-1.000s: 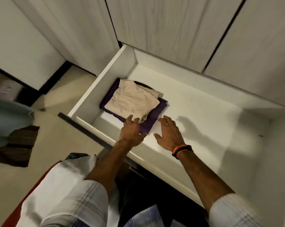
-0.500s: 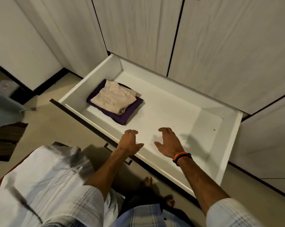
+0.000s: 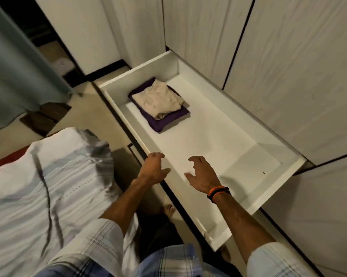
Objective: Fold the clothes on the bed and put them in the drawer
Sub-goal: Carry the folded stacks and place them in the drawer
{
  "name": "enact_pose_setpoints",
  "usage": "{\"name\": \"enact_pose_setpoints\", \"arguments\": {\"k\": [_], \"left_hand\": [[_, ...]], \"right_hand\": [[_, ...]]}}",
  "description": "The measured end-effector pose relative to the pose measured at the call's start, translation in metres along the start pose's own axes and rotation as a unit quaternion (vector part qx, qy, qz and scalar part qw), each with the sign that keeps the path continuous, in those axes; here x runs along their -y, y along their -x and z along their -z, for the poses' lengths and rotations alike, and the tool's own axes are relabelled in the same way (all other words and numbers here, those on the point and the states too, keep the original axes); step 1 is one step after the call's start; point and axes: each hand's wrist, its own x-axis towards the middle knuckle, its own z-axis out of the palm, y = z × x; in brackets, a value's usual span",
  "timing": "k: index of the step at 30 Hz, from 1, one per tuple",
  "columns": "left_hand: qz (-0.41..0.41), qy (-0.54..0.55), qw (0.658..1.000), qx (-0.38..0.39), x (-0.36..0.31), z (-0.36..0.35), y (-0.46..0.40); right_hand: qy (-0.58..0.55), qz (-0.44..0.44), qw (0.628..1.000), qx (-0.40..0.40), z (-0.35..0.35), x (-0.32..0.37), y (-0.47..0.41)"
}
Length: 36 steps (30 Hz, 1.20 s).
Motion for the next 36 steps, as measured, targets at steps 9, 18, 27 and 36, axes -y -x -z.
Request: {"name": "enact_pose_setpoints", "arguments": {"k": [9,18,27,36], "left_hand": [[0.155,0.081,0.98,-0.095,-0.008,-0.06,0.143],[0.316,0.168,0.914,-0.192,0.034,-0.117,0.295],[0.411,0.248,0.847,-0.23,0.045,-0.175,0.415],[0.487,0.297,0.767,-0.294,0.032,-0.199,0.464]], "right_hand": [[0.065,0.156,0.981,0.101,0.012,-0.02,0.06],[0.128,0.311,0.92,0.202,-0.041,0.022,0.141],[0.194,0.39,0.855,0.281,-0.099,0.032,0.229],[0.216,0.45,0.794,0.348,-0.126,0.046,0.261]]}}
